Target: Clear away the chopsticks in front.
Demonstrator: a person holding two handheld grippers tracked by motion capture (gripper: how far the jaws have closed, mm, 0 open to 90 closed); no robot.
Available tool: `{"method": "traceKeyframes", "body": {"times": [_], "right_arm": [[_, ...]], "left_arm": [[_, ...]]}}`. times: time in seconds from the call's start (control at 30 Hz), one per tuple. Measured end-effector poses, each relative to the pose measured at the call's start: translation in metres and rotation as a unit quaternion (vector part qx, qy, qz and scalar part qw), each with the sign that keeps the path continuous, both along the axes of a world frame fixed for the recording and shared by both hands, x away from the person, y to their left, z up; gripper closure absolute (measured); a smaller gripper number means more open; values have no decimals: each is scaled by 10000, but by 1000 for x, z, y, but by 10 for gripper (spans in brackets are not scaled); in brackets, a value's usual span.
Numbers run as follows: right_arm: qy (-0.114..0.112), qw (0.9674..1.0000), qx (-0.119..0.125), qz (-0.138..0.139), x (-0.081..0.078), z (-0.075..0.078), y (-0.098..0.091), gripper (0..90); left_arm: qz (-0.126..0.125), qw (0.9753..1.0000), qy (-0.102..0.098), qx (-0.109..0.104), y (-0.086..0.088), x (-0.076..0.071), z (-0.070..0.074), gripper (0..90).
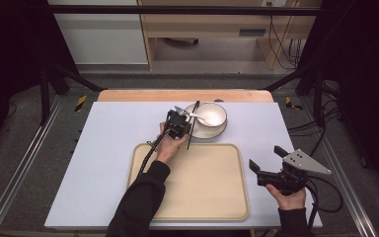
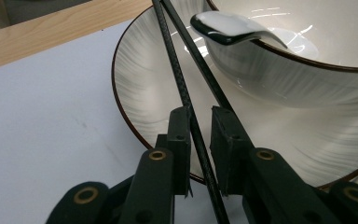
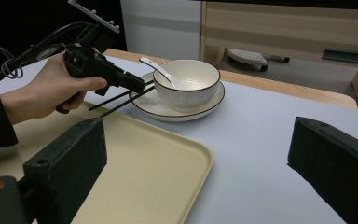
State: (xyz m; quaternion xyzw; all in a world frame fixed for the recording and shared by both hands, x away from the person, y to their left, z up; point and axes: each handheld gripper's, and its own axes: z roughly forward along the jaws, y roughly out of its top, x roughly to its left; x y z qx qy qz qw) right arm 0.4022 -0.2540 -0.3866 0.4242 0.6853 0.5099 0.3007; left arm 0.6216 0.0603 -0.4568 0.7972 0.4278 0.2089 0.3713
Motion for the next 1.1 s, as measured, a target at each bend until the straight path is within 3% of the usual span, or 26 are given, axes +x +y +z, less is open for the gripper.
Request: {"method": "traceKeyframes", "body": {"times": [0.73,1.1], "right_arm": [[29,10000,-9,23,0,-1,0,47],[14,10000,5,-10,0,-1,-1,47]], "left_arm": [[537,9985,11,-141,2,1,2,848],[700,9972,-83,-263,21,-5,17,852]]}}
